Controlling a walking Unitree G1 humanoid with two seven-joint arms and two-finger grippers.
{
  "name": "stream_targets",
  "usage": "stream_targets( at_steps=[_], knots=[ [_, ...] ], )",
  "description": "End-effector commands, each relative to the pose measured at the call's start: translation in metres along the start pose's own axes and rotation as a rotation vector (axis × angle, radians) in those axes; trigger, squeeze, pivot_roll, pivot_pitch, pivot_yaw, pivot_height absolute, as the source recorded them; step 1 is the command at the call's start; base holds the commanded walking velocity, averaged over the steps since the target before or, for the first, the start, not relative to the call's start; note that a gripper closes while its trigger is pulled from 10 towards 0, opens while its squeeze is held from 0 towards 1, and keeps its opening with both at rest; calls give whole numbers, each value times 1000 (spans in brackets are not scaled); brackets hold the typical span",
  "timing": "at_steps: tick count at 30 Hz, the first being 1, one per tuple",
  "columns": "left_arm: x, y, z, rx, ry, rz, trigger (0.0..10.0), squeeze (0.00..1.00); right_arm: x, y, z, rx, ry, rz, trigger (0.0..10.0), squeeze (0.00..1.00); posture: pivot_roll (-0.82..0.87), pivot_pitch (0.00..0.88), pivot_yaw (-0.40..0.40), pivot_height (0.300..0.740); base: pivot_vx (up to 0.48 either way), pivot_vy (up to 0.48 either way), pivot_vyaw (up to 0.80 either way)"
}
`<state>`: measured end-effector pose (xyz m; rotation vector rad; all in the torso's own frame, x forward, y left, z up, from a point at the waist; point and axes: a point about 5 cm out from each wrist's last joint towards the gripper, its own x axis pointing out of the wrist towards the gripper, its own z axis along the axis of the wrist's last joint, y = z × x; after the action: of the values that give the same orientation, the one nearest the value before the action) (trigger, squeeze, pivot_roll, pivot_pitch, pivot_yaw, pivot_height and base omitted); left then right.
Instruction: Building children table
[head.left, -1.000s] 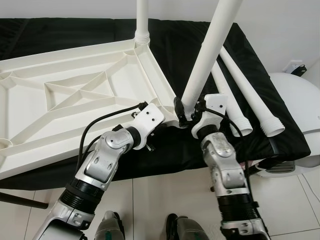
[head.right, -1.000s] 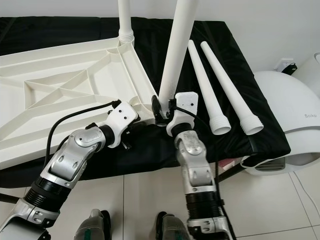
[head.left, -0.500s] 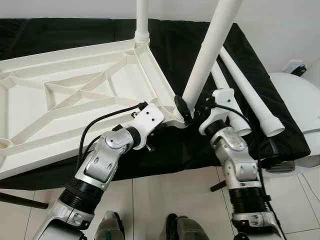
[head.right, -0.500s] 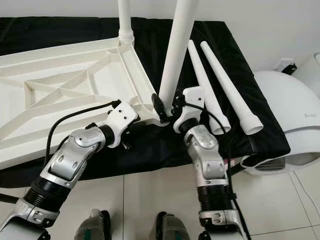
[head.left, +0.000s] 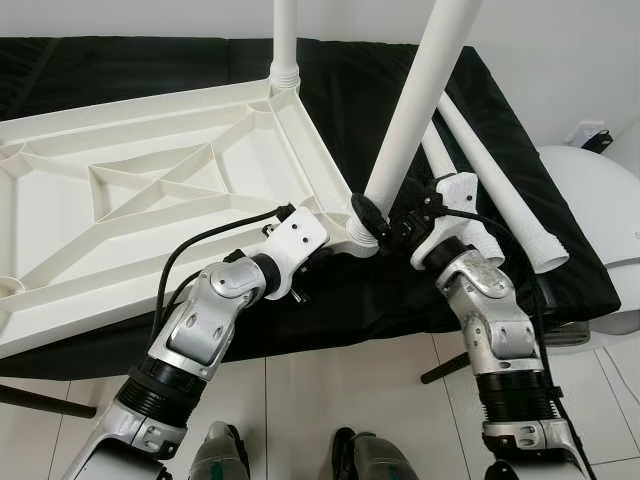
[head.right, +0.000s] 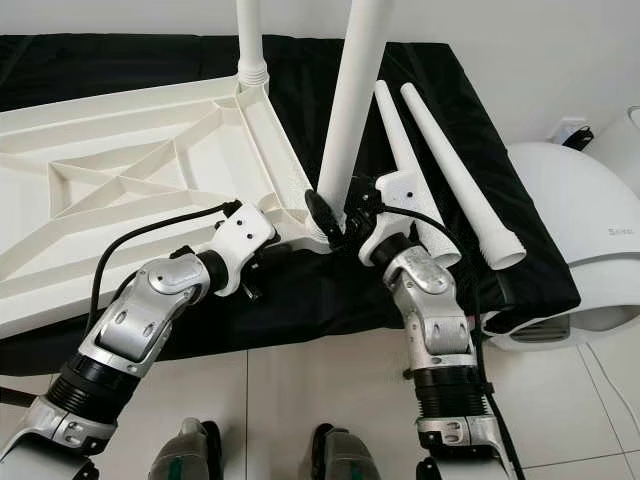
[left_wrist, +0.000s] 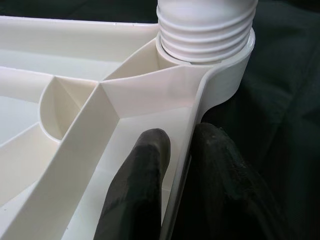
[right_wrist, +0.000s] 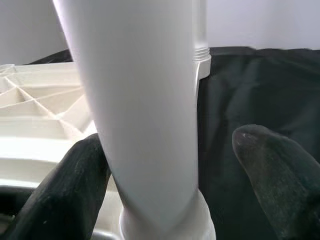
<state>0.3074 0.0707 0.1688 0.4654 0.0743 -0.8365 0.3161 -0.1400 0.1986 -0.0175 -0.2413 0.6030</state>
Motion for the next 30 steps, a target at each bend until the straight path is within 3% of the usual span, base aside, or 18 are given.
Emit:
stream_targets(
  at_steps=[1,11,14,20,30],
  knots=[
    [0,-6,-7,7,30,-47,10000,0,-3,-3,-3,4,6,33,10000,0,51,180,-25,740,0,0,0],
    [-2,-8,-9,13,38,-63,10000,0,-8,-17,-7,2,31,110,10000,0,52,185,-22,740,0,0,0],
    [-2,-8,-9,13,38,-63,10000,0,-8,-17,-7,2,31,110,10000,0,52,185,-22,740,0,0,0],
    [-5,-14,-13,32,57,-106,10000,0,-11,-17,-13,8,81,290,10000,0,61,189,-24,740,0,0,0],
    [-7,-17,-14,46,63,-131,10000,0,-9,-16,-26,-28,126,377,10000,0,71,192,-20,740,0,0,0]
  ],
)
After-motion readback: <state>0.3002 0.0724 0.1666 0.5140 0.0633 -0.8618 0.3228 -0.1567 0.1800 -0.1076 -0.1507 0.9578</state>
